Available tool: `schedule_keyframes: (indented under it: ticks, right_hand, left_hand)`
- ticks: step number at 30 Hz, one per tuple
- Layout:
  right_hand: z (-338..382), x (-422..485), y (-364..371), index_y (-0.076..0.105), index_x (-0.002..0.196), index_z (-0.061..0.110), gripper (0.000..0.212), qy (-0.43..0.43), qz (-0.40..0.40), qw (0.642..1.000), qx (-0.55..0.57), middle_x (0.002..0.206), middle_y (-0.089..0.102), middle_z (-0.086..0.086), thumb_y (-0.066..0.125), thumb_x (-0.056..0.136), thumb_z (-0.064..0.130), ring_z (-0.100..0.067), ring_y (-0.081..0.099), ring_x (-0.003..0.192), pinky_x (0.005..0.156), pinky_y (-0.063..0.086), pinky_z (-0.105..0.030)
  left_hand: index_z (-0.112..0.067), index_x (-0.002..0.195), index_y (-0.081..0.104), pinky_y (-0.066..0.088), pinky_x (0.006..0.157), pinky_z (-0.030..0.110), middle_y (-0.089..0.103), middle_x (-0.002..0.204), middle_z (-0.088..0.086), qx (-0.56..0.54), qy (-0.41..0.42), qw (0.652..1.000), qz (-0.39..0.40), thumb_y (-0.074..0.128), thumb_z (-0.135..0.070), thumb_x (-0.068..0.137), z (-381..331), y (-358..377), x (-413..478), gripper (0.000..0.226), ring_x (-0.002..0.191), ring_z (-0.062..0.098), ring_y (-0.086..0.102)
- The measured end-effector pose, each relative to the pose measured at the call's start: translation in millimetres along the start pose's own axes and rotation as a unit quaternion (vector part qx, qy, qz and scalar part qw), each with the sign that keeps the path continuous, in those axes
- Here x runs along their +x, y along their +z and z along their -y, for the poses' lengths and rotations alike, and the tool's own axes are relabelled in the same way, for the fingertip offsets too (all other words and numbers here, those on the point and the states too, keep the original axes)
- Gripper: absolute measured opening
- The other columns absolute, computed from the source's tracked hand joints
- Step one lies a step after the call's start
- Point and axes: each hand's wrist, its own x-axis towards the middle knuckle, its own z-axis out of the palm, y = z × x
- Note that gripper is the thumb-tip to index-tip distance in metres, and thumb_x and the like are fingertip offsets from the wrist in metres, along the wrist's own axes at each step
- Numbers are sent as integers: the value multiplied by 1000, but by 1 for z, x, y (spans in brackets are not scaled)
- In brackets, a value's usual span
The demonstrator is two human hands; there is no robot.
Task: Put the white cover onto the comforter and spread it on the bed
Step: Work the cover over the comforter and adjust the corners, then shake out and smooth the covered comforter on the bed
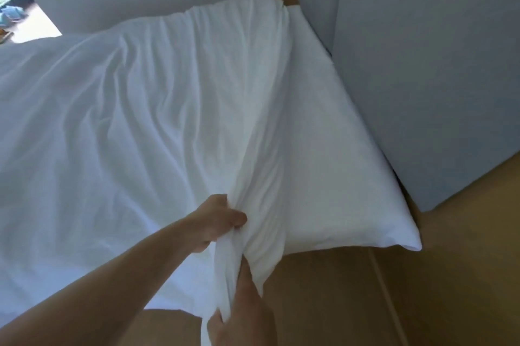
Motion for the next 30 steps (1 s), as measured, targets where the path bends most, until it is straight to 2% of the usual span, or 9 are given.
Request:
schedule_keyframes:
  ticks: [3,5,7,9,11,14,19,24,30]
  right_hand:
    - [25,4,26,52,130,23,56,-53,-19,998,-25,123,59,24,41,85,53,1,67,78,75,45,0]
    - [42,18,37,38,138,44,53,-102,70,992,11,125,64,17,48,89,62,-1,69,93,79,55,-17]
    - [60,28,57,22,133,64,55,-114,119,986,21,130,55,25,50,86,71,-2,59,114,99,49,-26]
    - [77,45,80,29,140,53,57,-185,96,978,21,129,54,20,43,88,73,-5,58,115,99,49,-25]
    - [89,69,105,42,140,31,49,-241,17,970,24,120,60,7,52,96,51,-9,63,105,89,53,-27]
    - [111,127,134,46,138,21,52,-239,-76,962,-103,126,57,-2,51,91,41,-20,54,114,98,42,-28]
    - [159,219,203,24,157,28,79,-143,15,955,-261,162,25,2,16,87,64,-20,15,150,118,13,-41]
    - [215,284,281,21,157,32,82,-140,23,943,-301,165,18,5,7,84,66,-17,7,153,119,6,-43]
    - [258,330,322,17,157,36,86,-158,61,938,-302,165,13,10,3,79,71,-11,2,152,120,3,-37]
  left_hand:
    - [0,98,69,59,80,42,72,96,18,-7,23,1000,-19,62,2,72,4,-41,-1,27,90,33,70]
    - [-1,94,69,58,74,38,72,92,16,3,38,999,-39,57,7,76,11,-84,-3,23,85,31,69]
    - [-4,94,70,59,78,41,73,92,15,24,51,996,-67,59,-5,66,20,-128,-4,30,85,30,69]
    - [-5,98,70,59,83,45,73,95,15,48,56,992,-102,58,-8,66,33,-174,0,34,89,32,70]
    - [-6,99,69,57,77,37,71,93,13,85,61,984,-143,57,-4,80,49,-224,12,22,86,28,67]
    - [-7,100,67,44,66,29,67,92,10,157,76,963,-204,58,-7,86,75,-305,40,17,83,26,60]
    - [-2,104,62,35,70,29,57,96,10,258,83,933,-237,59,-13,89,132,-446,87,19,90,29,56]
    - [0,105,58,45,83,37,60,114,27,329,83,890,-304,60,-15,92,168,-592,122,20,107,40,58]
    - [-6,103,54,50,77,49,58,98,33,332,2,814,-477,63,-12,82,193,-791,156,24,90,49,60]
